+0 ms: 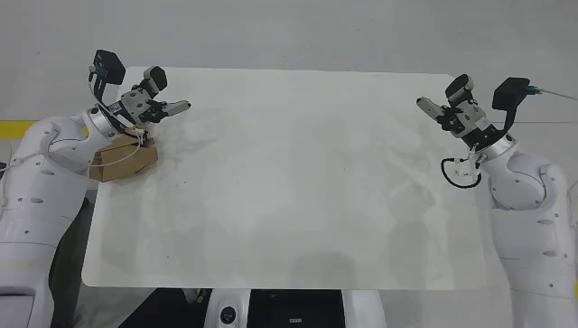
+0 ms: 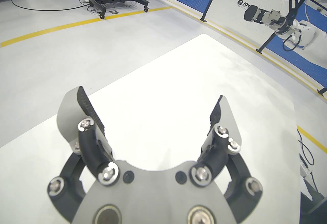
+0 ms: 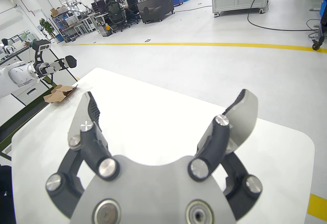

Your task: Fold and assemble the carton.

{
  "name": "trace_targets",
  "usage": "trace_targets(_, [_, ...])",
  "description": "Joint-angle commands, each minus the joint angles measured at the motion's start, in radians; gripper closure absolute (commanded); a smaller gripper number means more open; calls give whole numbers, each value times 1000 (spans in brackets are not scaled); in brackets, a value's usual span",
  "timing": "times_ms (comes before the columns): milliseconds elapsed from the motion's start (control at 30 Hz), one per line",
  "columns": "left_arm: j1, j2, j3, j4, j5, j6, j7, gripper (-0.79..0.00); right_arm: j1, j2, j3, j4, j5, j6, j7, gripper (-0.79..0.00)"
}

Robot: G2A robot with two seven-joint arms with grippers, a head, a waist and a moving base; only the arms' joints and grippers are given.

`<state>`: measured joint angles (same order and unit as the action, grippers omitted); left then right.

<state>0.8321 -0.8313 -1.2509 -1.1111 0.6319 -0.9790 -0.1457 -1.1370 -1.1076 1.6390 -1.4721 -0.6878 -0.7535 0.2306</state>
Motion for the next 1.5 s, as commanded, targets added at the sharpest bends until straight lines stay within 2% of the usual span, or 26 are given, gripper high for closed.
trace_targets(0, [0,0,0,0,0,0,0,-785,0,0,0,0,0,0,0,-785])
trace_targets(567, [0,0,0,0,0,0,0,-784,0,0,0,0,0,0,0,-784])
trace_targets(667, [20,-2,-5,-3,-62,32,6,-785,0,0,0,0,0,0,0,-785])
trace_targets(867, [36,13,-56,-5,-185,100,-126,-785,0,0,0,0,0,0,0,-785])
trace_targets(933, [46,15,-72,12,-276,145,-163,-785,0,0,0,0,0,0,0,-785])
trace_targets(1133, [39,34,-142,56,-549,302,-404,-785,0,0,0,0,0,0,0,-785])
trace_targets(1200, [40,40,-170,67,-603,321,-457,-785,0,0,0,0,0,0,0,-785])
trace_targets(1367, [53,55,-233,113,-671,359,-506,-785,0,0,0,0,0,0,0,-785])
trace_targets(1467, [58,62,-273,143,-734,416,-542,-785,0,0,0,0,0,0,0,-785])
